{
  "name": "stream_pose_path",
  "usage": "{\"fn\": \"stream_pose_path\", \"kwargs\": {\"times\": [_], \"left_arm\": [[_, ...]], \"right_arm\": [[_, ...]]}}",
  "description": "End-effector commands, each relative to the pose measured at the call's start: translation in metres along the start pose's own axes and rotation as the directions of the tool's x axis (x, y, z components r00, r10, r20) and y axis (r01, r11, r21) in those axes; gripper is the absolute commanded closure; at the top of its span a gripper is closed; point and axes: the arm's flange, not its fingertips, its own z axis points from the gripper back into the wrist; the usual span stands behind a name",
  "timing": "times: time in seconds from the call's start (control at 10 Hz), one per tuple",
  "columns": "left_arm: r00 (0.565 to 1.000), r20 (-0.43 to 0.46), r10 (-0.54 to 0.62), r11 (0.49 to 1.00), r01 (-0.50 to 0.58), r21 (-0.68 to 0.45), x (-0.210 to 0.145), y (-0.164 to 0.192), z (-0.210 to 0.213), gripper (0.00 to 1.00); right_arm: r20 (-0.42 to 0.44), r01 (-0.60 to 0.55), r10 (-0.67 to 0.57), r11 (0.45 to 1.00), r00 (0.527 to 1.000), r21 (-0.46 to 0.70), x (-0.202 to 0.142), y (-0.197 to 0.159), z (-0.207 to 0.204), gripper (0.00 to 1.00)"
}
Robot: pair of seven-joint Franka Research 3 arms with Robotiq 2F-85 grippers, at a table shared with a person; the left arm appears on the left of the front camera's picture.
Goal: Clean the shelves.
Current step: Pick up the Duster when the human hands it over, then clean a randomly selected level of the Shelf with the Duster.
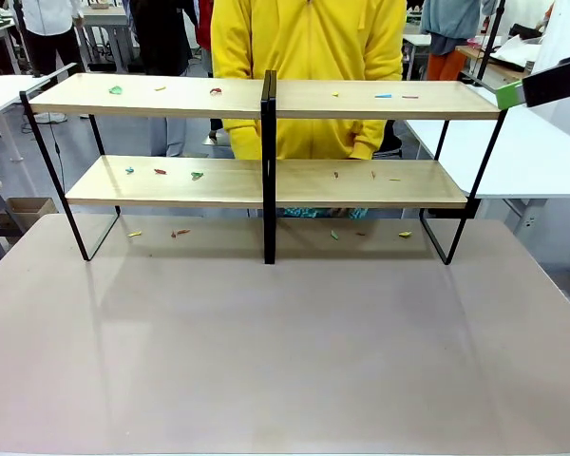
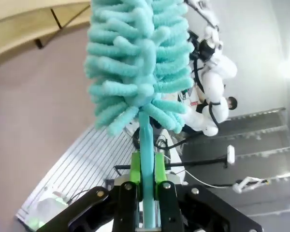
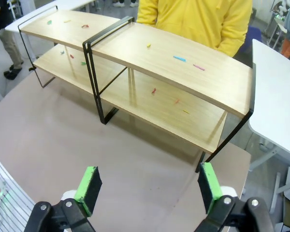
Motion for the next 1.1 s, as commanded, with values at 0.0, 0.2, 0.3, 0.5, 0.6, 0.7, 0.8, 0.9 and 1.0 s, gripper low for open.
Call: {"fn": "stream_pose_path", "kwargs": {"times": [0.0, 0.2, 0.3, 0.5, 0.6, 0.7, 0.8, 0.9, 1.0], "left_arm": [[0.99, 0.133, -0.05, 0.997, 0.041, 0.068, -0.077, 0.004, 0.033, 1.0], [0.96, 0.281, 0.0, 0.977, -0.059, 0.203, -0.16, -0.004, 0.049, 1.0], [0.938, 0.347, 0.012, 0.98, -0.08, 0.182, -0.182, 0.006, 0.057, 1.0], [0.979, 0.206, -0.005, 0.992, -0.022, 0.124, -0.144, -0.004, 0.065, 1.0], [0.979, 0.206, -0.005, 0.992, -0.022, 0.124, -0.144, -0.004, 0.065, 1.0], [0.979, 0.206, -0.005, 0.992, -0.022, 0.124, -0.144, -0.004, 0.065, 1.0], [0.979, 0.206, -0.005, 0.992, -0.022, 0.124, -0.144, -0.004, 0.065, 1.0], [0.979, 0.206, -0.005, 0.992, -0.022, 0.124, -0.144, -0.004, 0.065, 1.0], [0.979, 0.206, -0.005, 0.992, -0.022, 0.124, -0.144, -0.004, 0.065, 1.0]], "right_arm": [[0.0, -0.001, 0.001, 1.0, 1.0, 0.005, 0.0, -0.001, 0.0, 0.0], [0.0, -0.001, 0.001, 1.0, 1.0, 0.005, 0.0, -0.001, 0.0, 0.0], [0.0, -0.001, 0.001, 1.0, 1.0, 0.005, 0.0, -0.001, 0.0, 0.0], [0.0, -0.001, 0.001, 1.0, 1.0, 0.005, 0.0, -0.001, 0.0, 0.0], [0.0, -0.001, 0.001, 1.0, 1.0, 0.005, 0.0, -0.001, 0.0, 0.0], [0.0, -0.001, 0.001, 1.0, 1.0, 0.005, 0.0, -0.001, 0.0, 0.0], [0.0, -0.001, 0.001, 1.0, 1.0, 0.005, 0.0, -0.001, 0.0, 0.0], [0.0, -0.001, 0.001, 1.0, 1.0, 0.005, 0.0, -0.001, 0.0, 0.0], [0.0, -0.001, 0.001, 1.0, 1.0, 0.005, 0.0, -0.001, 0.0, 0.0]]}}
